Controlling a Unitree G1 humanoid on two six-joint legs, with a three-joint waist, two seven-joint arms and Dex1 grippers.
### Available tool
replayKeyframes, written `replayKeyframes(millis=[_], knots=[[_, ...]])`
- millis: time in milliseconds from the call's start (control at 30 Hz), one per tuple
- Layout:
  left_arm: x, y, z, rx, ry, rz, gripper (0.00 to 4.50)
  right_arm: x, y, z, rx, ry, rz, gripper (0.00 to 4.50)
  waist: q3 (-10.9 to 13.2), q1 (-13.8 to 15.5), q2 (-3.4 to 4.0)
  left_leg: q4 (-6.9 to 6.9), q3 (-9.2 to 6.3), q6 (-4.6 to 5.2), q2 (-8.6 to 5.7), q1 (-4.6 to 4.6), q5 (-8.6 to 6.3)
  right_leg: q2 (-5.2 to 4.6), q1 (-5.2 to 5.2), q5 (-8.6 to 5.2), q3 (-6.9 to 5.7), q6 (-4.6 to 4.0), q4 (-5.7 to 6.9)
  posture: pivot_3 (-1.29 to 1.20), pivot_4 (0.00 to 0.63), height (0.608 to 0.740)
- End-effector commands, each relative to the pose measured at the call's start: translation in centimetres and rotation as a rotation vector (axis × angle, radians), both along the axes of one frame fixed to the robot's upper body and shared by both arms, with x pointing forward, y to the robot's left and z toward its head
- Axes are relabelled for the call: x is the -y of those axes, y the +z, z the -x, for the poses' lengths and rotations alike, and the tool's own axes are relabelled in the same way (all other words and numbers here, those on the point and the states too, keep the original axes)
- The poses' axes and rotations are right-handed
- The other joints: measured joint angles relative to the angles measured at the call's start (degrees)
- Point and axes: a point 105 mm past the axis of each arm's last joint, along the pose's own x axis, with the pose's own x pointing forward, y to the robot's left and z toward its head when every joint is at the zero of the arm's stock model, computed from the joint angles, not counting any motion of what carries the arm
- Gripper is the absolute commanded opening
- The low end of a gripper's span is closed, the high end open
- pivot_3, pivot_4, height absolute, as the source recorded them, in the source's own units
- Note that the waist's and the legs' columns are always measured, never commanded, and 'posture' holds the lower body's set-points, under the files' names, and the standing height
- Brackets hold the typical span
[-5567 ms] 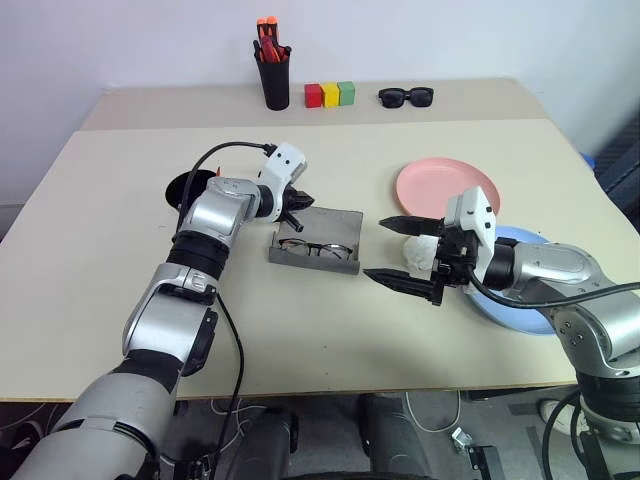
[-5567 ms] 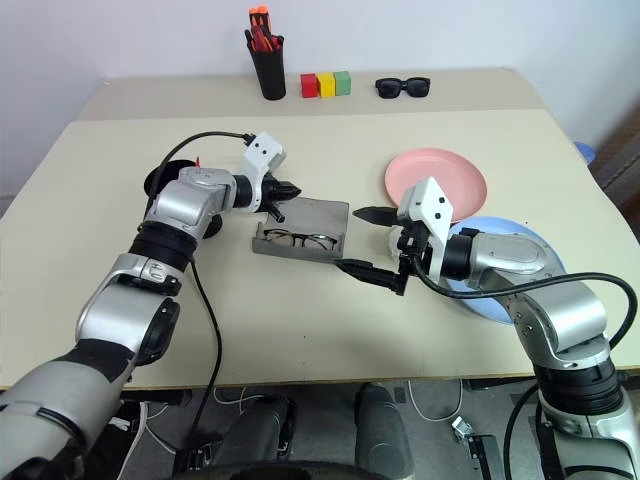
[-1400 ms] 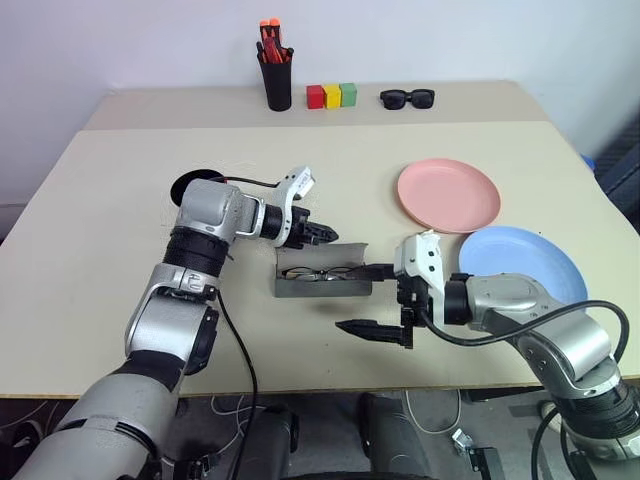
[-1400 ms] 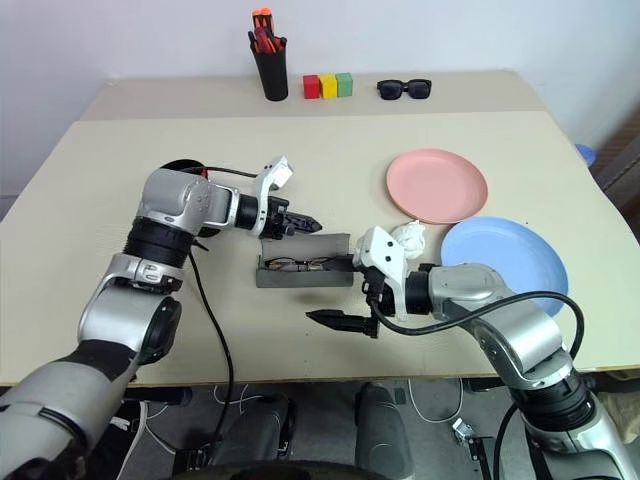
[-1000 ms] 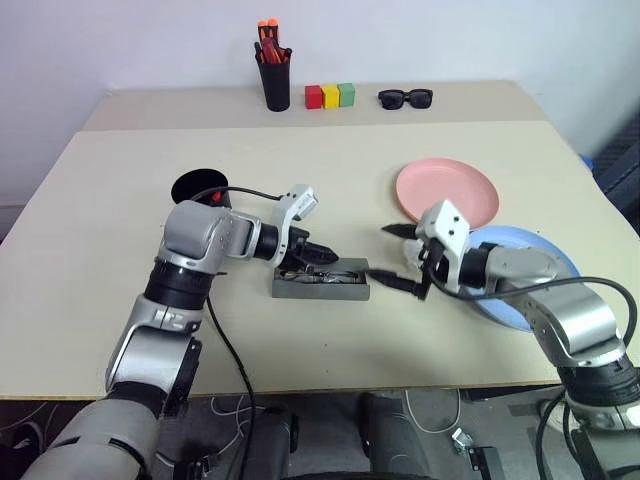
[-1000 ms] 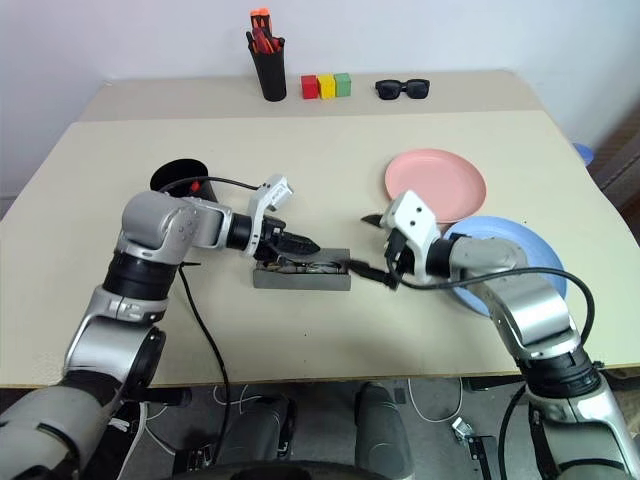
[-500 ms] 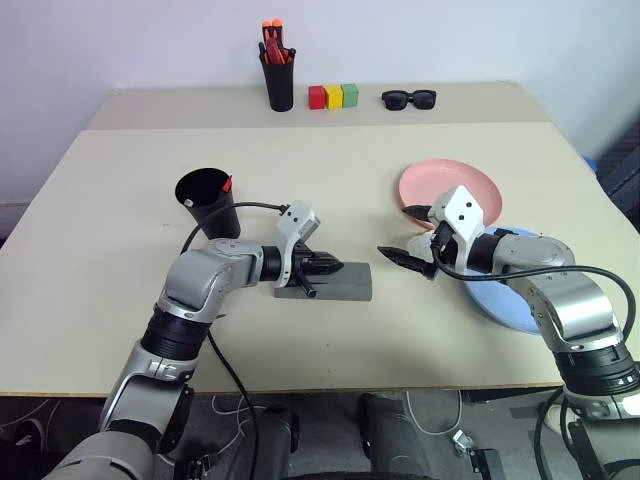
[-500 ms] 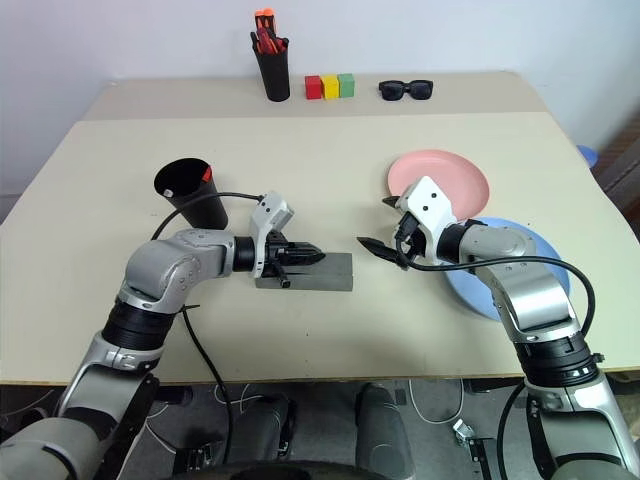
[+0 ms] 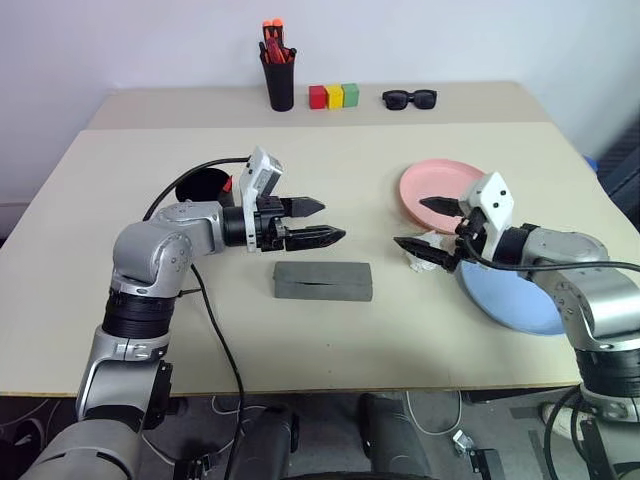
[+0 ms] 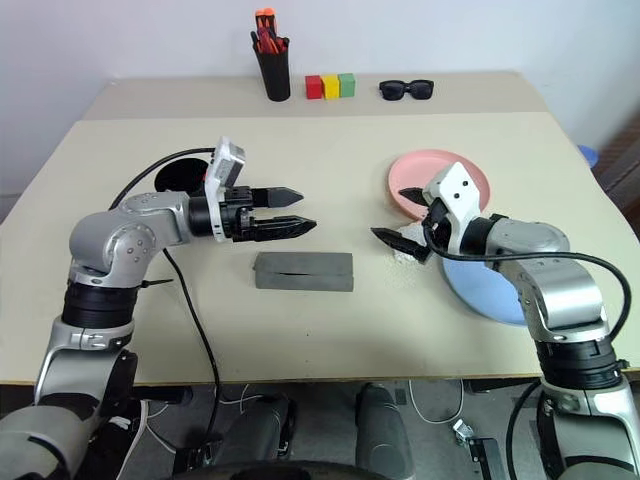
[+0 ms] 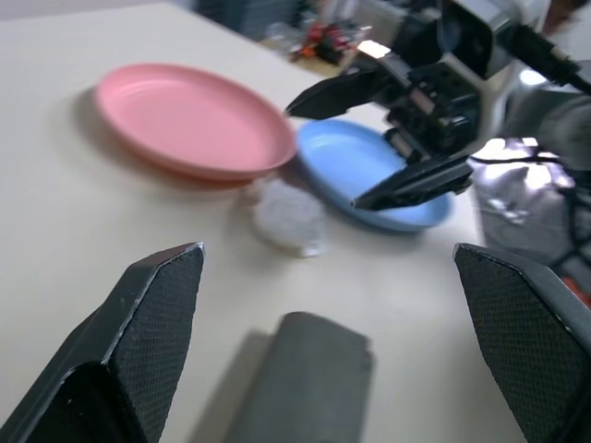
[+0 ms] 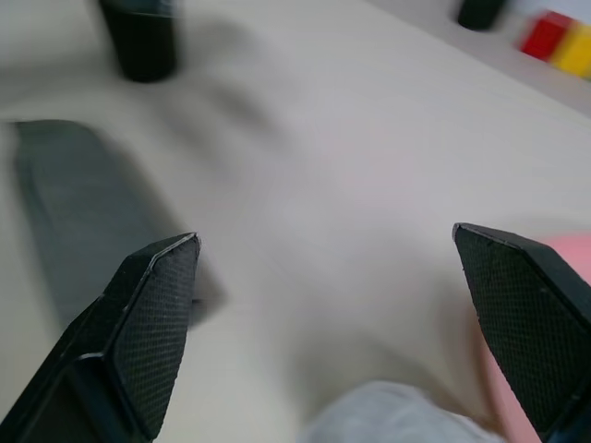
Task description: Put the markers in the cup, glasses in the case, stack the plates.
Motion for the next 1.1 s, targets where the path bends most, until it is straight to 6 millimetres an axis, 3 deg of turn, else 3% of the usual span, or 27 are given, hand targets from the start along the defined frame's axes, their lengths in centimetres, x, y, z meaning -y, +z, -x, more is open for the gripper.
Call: replayKeyframes(millis=[33, 233, 567, 733, 867, 1000, 1100], knots=[[0.0, 2.3, 1.1, 0.121, -0.061, 0.064, 4.45, 1.6, 0.1, 0.1, 0.014, -0.049, 0.085, 4.50, 0.0, -0.1, 0.00, 0.00, 0.01, 0.00, 0.00, 0.00, 0.00, 0.00, 0.00, 0.00, 0.00, 0.00, 0.00, 0.00, 0.150, 0.740], [-1.7, 2.3, 2.5, 0.356, -0.102, 0.019, 4.45, 2.8, -2.0, -0.6, -0.057, -0.141, 0.151, 4.50, 0.0, -0.5, 0.03, -0.09, 0.14, 0.00, 0.08, 0.08, 0.00, 0.01, -0.05, 0.00, 0.03, -0.01, 0.02, 0.00, 0.150, 0.740], [-4.4, 1.8, 3.3, 0.437, -0.106, 0.016, 4.45, 7.3, -2.9, 2.3, -0.254, -0.292, 0.196, 4.50, 0.0, 0.7, 0.03, 0.04, 0.13, 0.09, 0.04, 0.01, -0.05, -0.02, 0.02, 0.00, 0.03, -0.01, -0.04, 0.00, 0.150, 0.740], [-5.1, 1.5, 3.1, 0.429, -0.107, 0.014, 4.45, 8.1, -4.7, 3.5, -0.322, -0.384, 0.201, 4.50, 0.0, 0.6, 0.02, 0.04, 0.15, 0.10, 0.07, 0.03, -0.05, 0.01, 0.02, 0.00, 0.03, -0.01, -0.02, 0.00, 0.150, 0.740], [-5.1, 1.5, 2.9, 0.431, -0.109, 0.017, 4.45, 7.4, -5.6, 4.1, -0.357, -0.399, 0.183, 4.50, 0.0, 0.7, 0.02, 0.05, 0.16, 0.10, 0.07, 0.03, -0.05, 0.01, 0.03, 0.00, 0.03, -0.01, -0.03, 0.00, 0.150, 0.740], [-4.6, 1.7, 2.7, 0.438, -0.121, 0.028, 4.50, 8.8, -7.3, 4.1, -0.356, -0.473, 0.294, 3.33, 0.0, 0.9, 0.02, 0.07, 0.16, 0.10, 0.06, 0.02, -0.05, 0.00, 0.04, 0.00, 0.03, -0.01, -0.03, 0.00, 0.150, 0.740], [-4.6, 1.8, 2.4, 0.443, -0.122, 0.025, 4.50, 9.5, -8.7, 4.5, -0.360, -0.494, 0.393, 1.71, 0.0, 1.1, 0.01, 0.07, 0.16, 0.10, 0.06, 0.03, -0.05, 0.01, 0.05, 0.00, 0.03, 0.00, -0.04, 0.00, 0.150, 0.740]])
